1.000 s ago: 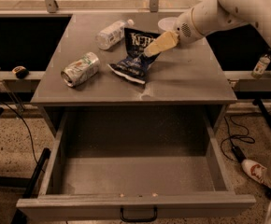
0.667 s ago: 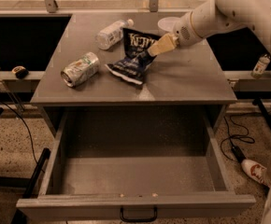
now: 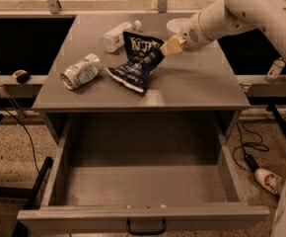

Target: Place blue chip bag into top drawer

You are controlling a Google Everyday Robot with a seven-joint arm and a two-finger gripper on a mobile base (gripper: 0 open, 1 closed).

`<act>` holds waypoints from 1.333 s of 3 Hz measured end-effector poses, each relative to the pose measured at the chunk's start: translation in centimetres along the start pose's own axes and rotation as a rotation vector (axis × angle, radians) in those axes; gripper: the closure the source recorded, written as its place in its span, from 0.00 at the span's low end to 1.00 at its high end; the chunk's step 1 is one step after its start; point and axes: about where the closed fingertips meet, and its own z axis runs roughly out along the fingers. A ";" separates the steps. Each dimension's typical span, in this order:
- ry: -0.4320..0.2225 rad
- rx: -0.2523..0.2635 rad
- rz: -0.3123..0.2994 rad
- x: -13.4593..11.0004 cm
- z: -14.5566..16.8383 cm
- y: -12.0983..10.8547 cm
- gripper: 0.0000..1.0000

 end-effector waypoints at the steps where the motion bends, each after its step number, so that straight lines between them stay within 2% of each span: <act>1: -0.020 -0.015 -0.027 -0.3 -0.4 0.5 1.00; 2: -0.075 0.012 -0.058 -0.3 -3.7 0.7 1.00; 3: -0.161 0.072 -0.047 1.1 -9.4 0.8 1.00; 4: -0.217 0.079 -0.057 2.2 -13.8 2.9 1.00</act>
Offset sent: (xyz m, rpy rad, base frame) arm -0.0565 -0.0718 0.0690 0.0443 -0.2076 -0.0162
